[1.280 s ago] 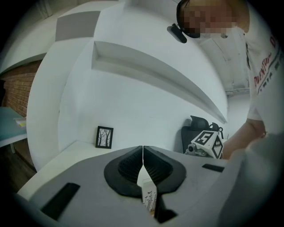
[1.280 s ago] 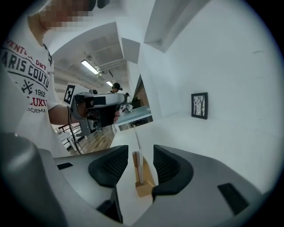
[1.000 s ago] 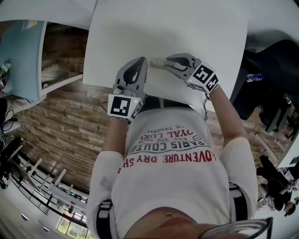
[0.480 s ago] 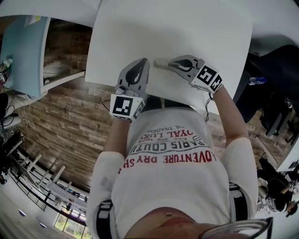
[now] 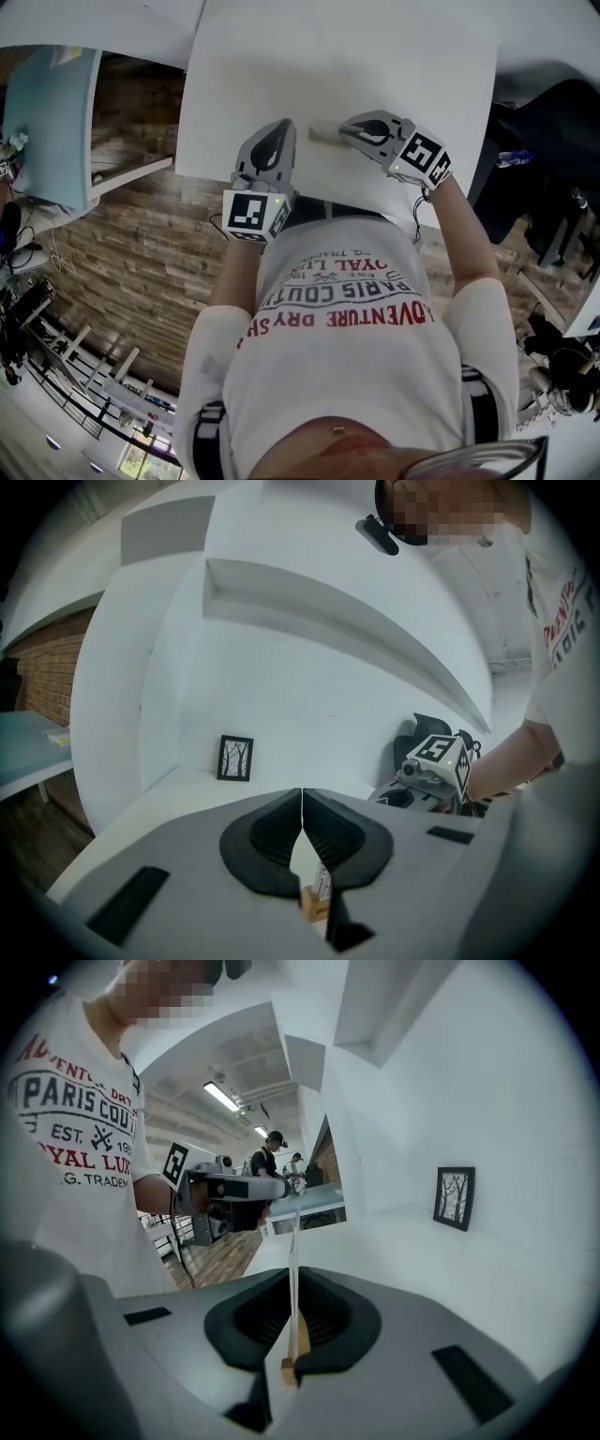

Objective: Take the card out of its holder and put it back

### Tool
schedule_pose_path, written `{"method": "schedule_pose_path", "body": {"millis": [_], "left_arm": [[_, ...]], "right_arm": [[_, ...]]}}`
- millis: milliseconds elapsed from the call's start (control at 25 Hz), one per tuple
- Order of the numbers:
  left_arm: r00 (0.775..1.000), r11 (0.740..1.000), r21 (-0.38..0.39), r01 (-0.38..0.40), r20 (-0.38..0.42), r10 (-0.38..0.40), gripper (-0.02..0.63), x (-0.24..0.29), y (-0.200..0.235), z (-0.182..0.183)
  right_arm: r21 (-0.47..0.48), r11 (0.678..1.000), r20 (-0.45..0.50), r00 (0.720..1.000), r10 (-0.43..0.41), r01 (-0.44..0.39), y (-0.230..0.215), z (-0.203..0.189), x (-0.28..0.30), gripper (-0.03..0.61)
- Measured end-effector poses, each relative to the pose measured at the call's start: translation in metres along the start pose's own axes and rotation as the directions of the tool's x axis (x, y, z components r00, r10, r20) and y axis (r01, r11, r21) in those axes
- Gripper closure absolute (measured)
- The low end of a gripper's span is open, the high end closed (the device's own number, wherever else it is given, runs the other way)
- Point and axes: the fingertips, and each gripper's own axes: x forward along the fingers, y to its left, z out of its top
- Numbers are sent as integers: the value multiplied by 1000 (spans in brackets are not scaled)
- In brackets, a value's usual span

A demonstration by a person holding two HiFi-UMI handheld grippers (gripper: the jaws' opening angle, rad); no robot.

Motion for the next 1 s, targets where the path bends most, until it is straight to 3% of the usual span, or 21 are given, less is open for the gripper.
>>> {"method": "schedule_pose_path", "body": {"millis": [280,560,680,1000], "left_arm": [[999,999,35,31,12,-32,589,-6,0,7],[997,999,8,38,60,-39,589,-14,6,26],[997,999,20,46,53,-47,589,-16,11,30],[994,994,61,91,54,-95,589,-11,5,41]], "right_arm": [[-22,996,69,994,-80,82,7,32,-9,543],[-27,965,114,960,-258,262,7,58,-28,543],[-25,915,116,910,-398,403,3,62,-34,543],[135,713,103,706,-700,688,-4,52,-58,543]]}}
